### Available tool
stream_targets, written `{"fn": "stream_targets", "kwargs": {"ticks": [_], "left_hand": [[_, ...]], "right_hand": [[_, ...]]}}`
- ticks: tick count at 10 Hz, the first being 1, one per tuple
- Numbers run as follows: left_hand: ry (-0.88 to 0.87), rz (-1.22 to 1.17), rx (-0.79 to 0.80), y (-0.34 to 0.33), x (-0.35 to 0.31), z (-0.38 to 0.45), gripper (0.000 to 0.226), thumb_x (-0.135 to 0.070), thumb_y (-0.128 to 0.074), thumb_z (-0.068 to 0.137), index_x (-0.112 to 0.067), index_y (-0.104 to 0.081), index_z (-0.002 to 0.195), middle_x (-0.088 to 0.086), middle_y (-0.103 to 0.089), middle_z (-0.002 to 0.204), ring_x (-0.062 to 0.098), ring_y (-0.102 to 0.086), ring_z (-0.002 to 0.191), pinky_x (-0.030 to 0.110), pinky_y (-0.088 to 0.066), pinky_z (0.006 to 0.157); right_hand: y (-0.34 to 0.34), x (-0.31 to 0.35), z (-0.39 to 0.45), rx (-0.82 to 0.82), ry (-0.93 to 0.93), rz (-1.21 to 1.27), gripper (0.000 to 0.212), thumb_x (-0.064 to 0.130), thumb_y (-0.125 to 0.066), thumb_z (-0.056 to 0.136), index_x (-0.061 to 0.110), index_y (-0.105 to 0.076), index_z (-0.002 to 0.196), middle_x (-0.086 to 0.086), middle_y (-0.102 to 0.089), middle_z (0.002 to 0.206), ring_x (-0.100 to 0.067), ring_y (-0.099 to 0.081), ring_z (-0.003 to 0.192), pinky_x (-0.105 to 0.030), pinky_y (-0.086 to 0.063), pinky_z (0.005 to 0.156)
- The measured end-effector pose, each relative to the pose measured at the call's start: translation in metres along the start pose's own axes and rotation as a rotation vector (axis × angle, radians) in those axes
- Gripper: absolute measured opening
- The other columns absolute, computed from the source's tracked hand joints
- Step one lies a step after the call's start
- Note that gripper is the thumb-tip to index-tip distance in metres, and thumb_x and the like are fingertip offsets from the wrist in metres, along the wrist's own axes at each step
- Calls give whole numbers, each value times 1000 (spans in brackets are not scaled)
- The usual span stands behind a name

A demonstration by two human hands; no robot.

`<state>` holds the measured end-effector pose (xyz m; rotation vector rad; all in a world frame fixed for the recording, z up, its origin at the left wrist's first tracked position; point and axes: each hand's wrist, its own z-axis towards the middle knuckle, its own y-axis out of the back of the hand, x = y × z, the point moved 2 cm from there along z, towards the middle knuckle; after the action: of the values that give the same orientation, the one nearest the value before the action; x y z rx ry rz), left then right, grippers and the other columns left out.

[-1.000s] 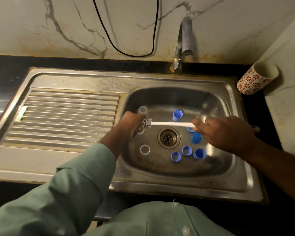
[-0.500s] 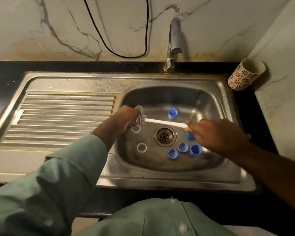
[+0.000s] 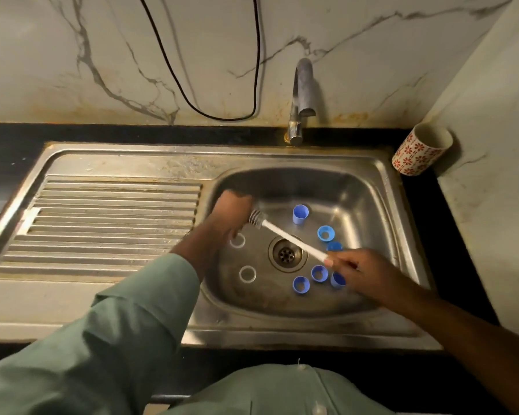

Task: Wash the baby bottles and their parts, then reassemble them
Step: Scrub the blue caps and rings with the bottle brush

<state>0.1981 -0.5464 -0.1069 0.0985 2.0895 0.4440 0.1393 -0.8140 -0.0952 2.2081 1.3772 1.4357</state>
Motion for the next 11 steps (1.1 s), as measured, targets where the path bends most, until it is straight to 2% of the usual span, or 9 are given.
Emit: {"fn": "stream_targets", "kwargs": {"ticks": [1,2,4,5,6,8,9,10,11], "left_hand": [[367,-39,94,-8,33,2,39,-25,-45,103,-9,-53,69,2,-42,43,8,-31,27,11,-21,39],[118,-288,-115,-7,32,5,35,-31,-56,102,3,-63,95,9,-54,58,12,-43,35,18,-31,37],[-525,-270,-161,15,18,-3,39,-45,-54,100,-14,-71,83,7,-66,70,16,-61,68,31,-49,61],[-636,-21,-207,29,23,-3,63,-54,-43,99,2,-65,78,17,-60,66,15,-57,61,33,-43,55],[-585,10,-220,33,30,-7,67,-54,-41,97,6,-63,77,22,-62,70,30,-58,62,39,-43,55],[290,-798,179,7,15,-20,34,-37,-50,101,-14,-53,77,2,-50,57,8,-35,32,17,-25,29],[259,-960,107,3,11,-28,31,-36,-53,102,-12,-55,83,4,-54,62,9,-37,34,19,-31,30],[-33,-721,-267,8,13,-37,42,-34,-62,99,6,-63,88,16,-60,69,23,-53,57,34,-46,57],[-439,-270,-459,16,15,-43,53,-32,-62,99,11,-60,69,7,-53,51,3,-48,46,16,-39,49]], "right_hand": [[16,5,4,-527,473,-1019,37,48,-42,95,28,-67,113,-2,-58,62,-25,-56,45,-29,-39,40],[11,7,4,-568,562,-977,32,39,-60,90,22,-70,115,-6,-57,60,-27,-53,40,-29,-39,36],[-5,12,3,279,-147,658,30,51,-47,96,35,-71,107,0,-44,53,-10,-29,36,-17,-28,36],[1,14,-3,126,108,320,19,45,-52,95,47,-71,93,6,-47,53,-9,-35,38,-20,-33,40],[20,24,-8,-339,453,-567,38,54,-41,93,36,-68,115,1,-61,62,-19,-54,47,-34,-48,47],[41,19,-20,-681,750,-1048,39,35,-51,95,14,-64,126,-3,-46,57,-18,-39,41,-26,-30,36],[35,17,-15,-483,615,-733,32,36,-56,94,23,-69,120,1,-51,57,-12,-40,44,-28,-31,40],[22,16,-10,65,85,273,19,48,-62,89,36,-74,97,2,-46,54,-11,-33,41,-22,-28,42],[25,11,-11,196,20,368,25,55,-60,84,35,-74,93,-1,-46,55,-12,-31,40,-20,-26,42]]}}
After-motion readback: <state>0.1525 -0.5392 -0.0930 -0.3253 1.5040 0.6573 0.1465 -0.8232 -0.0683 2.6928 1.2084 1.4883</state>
